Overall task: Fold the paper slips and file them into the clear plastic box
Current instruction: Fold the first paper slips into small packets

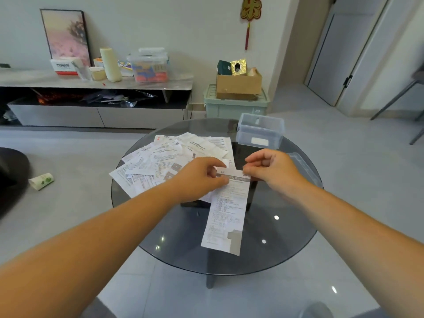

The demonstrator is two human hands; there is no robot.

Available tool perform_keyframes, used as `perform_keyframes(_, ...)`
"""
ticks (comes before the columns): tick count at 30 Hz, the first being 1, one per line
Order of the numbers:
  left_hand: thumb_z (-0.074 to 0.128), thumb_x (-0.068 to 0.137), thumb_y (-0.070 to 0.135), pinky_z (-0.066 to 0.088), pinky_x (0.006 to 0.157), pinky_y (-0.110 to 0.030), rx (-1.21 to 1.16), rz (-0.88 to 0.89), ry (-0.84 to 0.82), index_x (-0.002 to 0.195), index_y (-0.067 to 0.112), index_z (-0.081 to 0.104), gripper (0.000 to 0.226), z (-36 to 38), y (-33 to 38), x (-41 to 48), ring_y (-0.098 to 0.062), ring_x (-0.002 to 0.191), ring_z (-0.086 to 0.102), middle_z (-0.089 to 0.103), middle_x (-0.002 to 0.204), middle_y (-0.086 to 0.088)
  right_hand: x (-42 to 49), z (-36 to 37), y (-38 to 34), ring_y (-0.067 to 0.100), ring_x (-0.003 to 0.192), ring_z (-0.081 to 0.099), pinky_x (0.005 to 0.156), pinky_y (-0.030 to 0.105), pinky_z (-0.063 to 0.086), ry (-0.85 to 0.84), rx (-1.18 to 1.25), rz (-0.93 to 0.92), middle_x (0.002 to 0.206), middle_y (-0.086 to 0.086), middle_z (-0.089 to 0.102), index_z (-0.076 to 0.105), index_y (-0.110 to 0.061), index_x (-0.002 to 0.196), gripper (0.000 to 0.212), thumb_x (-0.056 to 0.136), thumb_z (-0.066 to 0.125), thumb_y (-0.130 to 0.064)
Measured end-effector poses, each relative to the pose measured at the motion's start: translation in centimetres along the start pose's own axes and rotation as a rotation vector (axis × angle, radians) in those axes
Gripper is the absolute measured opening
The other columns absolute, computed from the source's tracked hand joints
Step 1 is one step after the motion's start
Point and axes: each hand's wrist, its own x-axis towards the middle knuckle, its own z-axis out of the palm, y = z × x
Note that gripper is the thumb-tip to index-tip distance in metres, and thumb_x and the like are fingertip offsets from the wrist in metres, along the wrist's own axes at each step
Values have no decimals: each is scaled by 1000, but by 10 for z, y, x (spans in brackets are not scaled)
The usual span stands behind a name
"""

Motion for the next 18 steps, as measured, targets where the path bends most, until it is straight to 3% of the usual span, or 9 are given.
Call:
perform_keyframes(3, 71, 92, 17, 62, 74, -29, -203, -95, -60, 109, 10, 68, 19, 8, 8, 3, -12, 82, 75, 77, 87, 1, -11, -14, 8, 22, 85, 74, 76, 29, 62, -26, -73, -7, 85, 3, 75, 70, -15, 93, 23, 79, 82, -2)
perform_keyframes(8, 73, 90, 16, 63, 73, -33, -186, -143, -45, 97, 4, 64, 17, 16, 9, 17, -15, 79, 76, 77, 80, 1, -25, -29, 18, 7, 90, 63, 76, 20, 51, 53, -400, -148, 101, -10, 65, 66, -30, 95, 22, 81, 83, -26)
perform_keyframes(11, 76, 88, 21, 62, 68, -26, -70, -143, -54, 97, 9, 63, 20, 23, 4, 29, -12, 74, 75, 77, 86, 3, -36, -27, 20, 6, 88, 63, 76, 22, 54, -116, -460, -142, 98, -14, 66, 69, -30, 89, 10, 85, 78, -29)
perform_keyframes(14, 81, 82, 32, 55, 78, -25, 236, 47, 41, 110, 24, 60, 36, 29, -7, 36, -8, 88, 65, 66, 104, 9, -46, -20, 31, 3, 101, 60, 89, 26, 55, -344, -615, -121, 106, -17, 66, 73, -30, 95, 12, 86, 75, -39)
perform_keyframes(16, 81, 81, 38, 47, 89, -25, 416, 207, 76, 121, 31, 56, 48, 29, -12, 33, -7, 101, 53, 53, 118, 12, -51, -17, 36, 1, 110, 57, 95, 26, 52, -409, -677, -116, 111, -20, 65, 72, -33, 100, 18, 87, 71, -45)
perform_keyframes(18, 78, 84, 39, 45, 95, -26, 471, 333, -5, 117, 33, 61, 37, 23, -12, 25, -5, 105, 49, 54, 118, 14, -53, -18, 37, -1, 110, 56, 96, 25, 51, -400, -685, -113, 112, -23, 64, 72, -33, 104, 22, 89, 67, -48)
